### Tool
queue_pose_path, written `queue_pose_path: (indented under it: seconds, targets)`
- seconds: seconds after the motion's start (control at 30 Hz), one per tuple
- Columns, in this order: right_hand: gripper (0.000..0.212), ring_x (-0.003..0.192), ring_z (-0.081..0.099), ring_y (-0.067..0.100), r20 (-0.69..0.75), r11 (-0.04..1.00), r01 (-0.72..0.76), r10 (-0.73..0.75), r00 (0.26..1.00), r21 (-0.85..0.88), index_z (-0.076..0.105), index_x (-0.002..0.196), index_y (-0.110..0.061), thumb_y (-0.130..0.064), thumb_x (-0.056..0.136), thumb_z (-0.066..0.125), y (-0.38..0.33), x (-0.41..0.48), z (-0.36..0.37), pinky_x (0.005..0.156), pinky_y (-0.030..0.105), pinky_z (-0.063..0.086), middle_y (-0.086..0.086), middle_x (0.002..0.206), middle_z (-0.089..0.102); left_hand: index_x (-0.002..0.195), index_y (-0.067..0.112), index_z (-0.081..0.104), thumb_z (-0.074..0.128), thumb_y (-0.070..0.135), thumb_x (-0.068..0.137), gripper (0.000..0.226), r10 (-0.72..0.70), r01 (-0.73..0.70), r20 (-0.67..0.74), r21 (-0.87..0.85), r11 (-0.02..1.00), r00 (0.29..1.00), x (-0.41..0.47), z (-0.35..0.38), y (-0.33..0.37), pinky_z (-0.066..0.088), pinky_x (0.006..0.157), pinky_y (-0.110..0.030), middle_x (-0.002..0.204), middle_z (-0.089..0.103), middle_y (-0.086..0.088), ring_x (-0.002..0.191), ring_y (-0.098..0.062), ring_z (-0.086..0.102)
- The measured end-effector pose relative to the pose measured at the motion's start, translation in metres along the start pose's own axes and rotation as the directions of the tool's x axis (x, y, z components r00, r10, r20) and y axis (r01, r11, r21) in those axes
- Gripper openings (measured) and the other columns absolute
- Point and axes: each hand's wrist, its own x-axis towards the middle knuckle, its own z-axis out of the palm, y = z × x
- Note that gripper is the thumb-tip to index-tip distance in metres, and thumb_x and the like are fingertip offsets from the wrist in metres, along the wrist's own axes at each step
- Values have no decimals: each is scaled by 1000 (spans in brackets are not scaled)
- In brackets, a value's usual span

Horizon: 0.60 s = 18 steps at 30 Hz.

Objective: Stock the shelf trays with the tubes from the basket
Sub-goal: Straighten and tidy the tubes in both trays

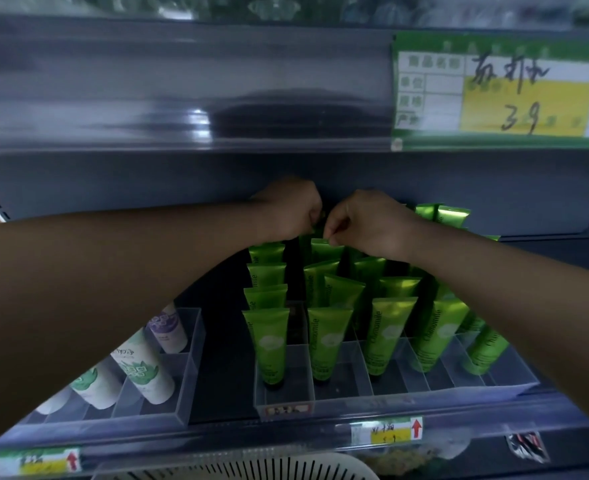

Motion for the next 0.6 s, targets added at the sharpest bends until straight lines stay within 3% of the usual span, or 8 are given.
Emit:
queue_pose_path:
  seconds: [0.13, 0.3, 0.6]
  targets:
    - [13, 78, 56, 1, 29, 999, 11, -12, 1000, 32, 76, 89, -12, -6, 80, 69, -5, 0, 0, 56, -4, 33, -8, 75, 61, 74, 11, 70, 63, 9, 79, 9, 4, -3, -19, 34, 999, 1000, 0, 0, -1, 35, 60, -23, 81, 71, -10, 72, -18, 62]
    - [14, 79, 56, 1, 38, 999, 10, -11, 999, 31, 76, 89, -13, -6, 79, 69, -9, 4, 2, 55, -5, 31, -7, 77, 61, 80, 7, 70, 60, 10, 81, 10, 8, -6, -21, 81, 997, 1000, -1, -1, 2, 34, 60, -25, 88, 69, -17, 84, -29, 65]
    - [14, 80, 56, 1, 0, 999, 7, -7, 1000, 49, 76, 91, -13, -8, 80, 70, -7, 3, 8, 57, -7, 30, 2, 94, 73, 74, 8, 70, 61, 9, 78, 10, 39, -37, -31, 89, 995, 999, -2, 1, -3, 43, 63, -29, 82, 70, -15, 80, -28, 65]
